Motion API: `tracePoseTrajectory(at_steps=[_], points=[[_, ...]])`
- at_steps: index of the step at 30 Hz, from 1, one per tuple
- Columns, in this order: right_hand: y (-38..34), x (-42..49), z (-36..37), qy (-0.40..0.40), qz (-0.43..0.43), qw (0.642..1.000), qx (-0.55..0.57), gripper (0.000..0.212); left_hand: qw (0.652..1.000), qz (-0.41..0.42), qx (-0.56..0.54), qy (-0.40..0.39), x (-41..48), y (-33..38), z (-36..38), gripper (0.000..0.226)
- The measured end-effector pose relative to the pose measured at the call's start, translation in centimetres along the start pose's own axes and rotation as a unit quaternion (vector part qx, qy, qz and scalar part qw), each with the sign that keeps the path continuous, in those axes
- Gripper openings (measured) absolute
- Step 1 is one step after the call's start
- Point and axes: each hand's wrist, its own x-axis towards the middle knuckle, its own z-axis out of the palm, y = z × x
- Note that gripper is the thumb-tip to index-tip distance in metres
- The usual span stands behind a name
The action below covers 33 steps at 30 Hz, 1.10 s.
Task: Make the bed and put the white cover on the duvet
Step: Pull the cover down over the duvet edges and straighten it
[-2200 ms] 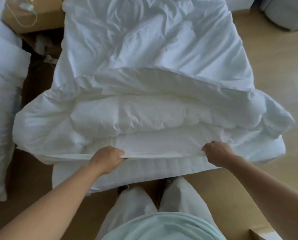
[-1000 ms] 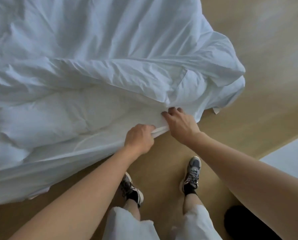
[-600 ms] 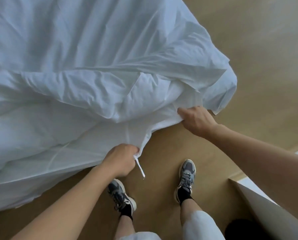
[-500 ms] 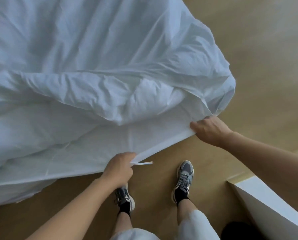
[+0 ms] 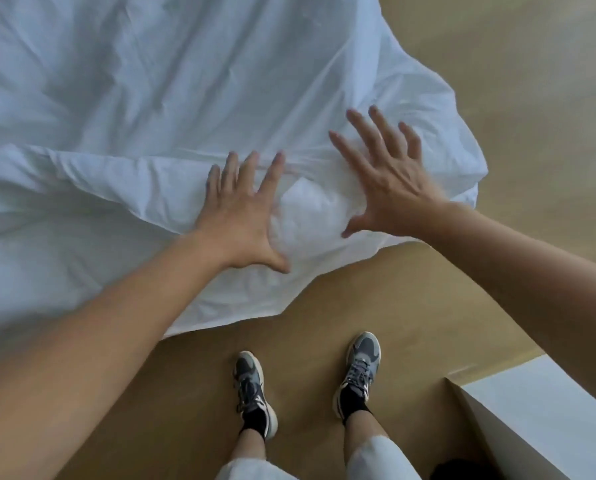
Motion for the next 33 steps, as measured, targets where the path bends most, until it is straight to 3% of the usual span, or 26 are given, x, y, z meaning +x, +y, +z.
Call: tracePoseTrajectory(at_steps=[1, 3, 5, 7, 8, 10, 12, 14, 15, 16, 17, 18, 20, 21, 23, 25, 27, 28, 29, 32, 33], points=[[0.4, 1.1, 0.2, -0.049, -0.001, 0.999, -0.020, 0.142, 0.997, -0.011, 0.009, -0.074, 1.0, -1.2, 0.9, 0.163], [1.0, 2.6, 0.8, -0.133, -0.027, 0.989, -0.063, 0.130, 0.993, 0.001, 0.036, -0.116, 2.2, -2.7, 2.8, 0.165], [1.4, 3.4, 1.2, -0.182, -0.059, 0.978, -0.080, 0.086, 0.994, 0.011, 0.068, -0.082, 2.6, -3.1, 4.1, 0.155], [1.1, 3.8, 1.2, -0.193, -0.070, 0.976, -0.075, 0.045, 0.995, 0.037, 0.089, -0.034, 3.2, -3.0, 5.1, 0.126], [1.1, 4.1, 1.1, -0.187, -0.048, 0.979, -0.066, 0.034, 0.995, 0.045, 0.087, -0.023, 3.9, -3.1, 5.2, 0.106], [1.2, 5.5, -0.2, -0.109, -0.005, 0.994, -0.011, 0.028, 0.998, 0.032, 0.045, 0.002, 6.0, -3.5, 2.6, 0.060], [1.1, 7.4, -1.8, 0.069, -0.008, 0.998, 0.008, 0.027, 0.990, 0.023, 0.049, 0.130, 9.0, -5.4, -2.6, 0.027], [0.4, 10.0, -3.7, 0.268, 0.007, 0.962, -0.044, 0.028, 0.924, 0.026, 0.117, 0.362, 11.6, -8.1, -8.6, 0.013], [-0.1, 10.8, -4.4, 0.319, 0.033, 0.945, -0.069, 0.027, 0.882, 0.013, 0.143, 0.449, 11.9, -9.2, -10.3, 0.011], [-0.3, 11.1, -4.4, 0.334, 0.052, 0.938, -0.082, 0.027, 0.856, -0.002, 0.153, 0.494, 11.6, -9.9, -10.7, 0.013], [-0.3, 10.9, -3.7, 0.324, 0.054, 0.940, -0.092, 0.028, 0.866, -0.009, 0.142, 0.479, 11.2, -10.2, -9.3, 0.020], [-0.1, 10.0, -2.1, 0.285, 0.027, 0.953, -0.098, 0.030, 0.904, -0.010, 0.120, 0.411, 10.4, -9.9, -6.6, 0.031], [0.0, 6.9, 1.3, 0.093, -0.064, 0.989, -0.093, 0.041, 0.986, -0.048, 0.094, 0.127, 7.3, -7.4, 0.2, 0.059], [0.0, 5.1, 2.4, -0.027, -0.086, 0.991, -0.096, 0.049, 0.995, -0.060, 0.076, 0.000, 5.6, -5.8, 3.0, 0.071], [-0.2, 2.8, 3.0, -0.211, -0.076, 0.967, -0.120, 0.058, 0.993, -0.043, 0.041, -0.099, 4.6, -3.6, 5.4, 0.088], [-0.9, 2.0, 2.7, -0.293, -0.063, 0.945, -0.133, 0.056, 0.989, 0.009, 0.016, -0.149, 6.0, -3.2, 4.6, 0.092], [-1.5, 1.6, 2.4, -0.332, -0.061, 0.932, -0.135, 0.053, 0.967, 0.030, -0.111, -0.228, 7.8, -4.0, 2.5, 0.076], [-1.8, 1.7, 2.2, -0.344, -0.056, 0.927, -0.138, 0.052, 0.952, 0.023, -0.186, -0.243, 9.0, -4.5, 1.6, 0.067], [-1.9, 1.8, 2.2, -0.360, -0.048, 0.922, -0.136, 0.051, 0.950, 0.005, -0.233, -0.208, 10.3, -5.0, 1.2, 0.059], [-2.4, 2.7, 2.2, -0.431, -0.034, 0.893, -0.127, 0.045, 0.967, -0.082, -0.240, 0.016, 14.7, -6.6, 1.1, 0.022], [-2.5, 3.2, 2.1, -0.468, -0.031, 0.875, -0.124, 0.043, 0.969, -0.115, -0.217, 0.035, 15.9, -7.0, 1.5, 0.039]])
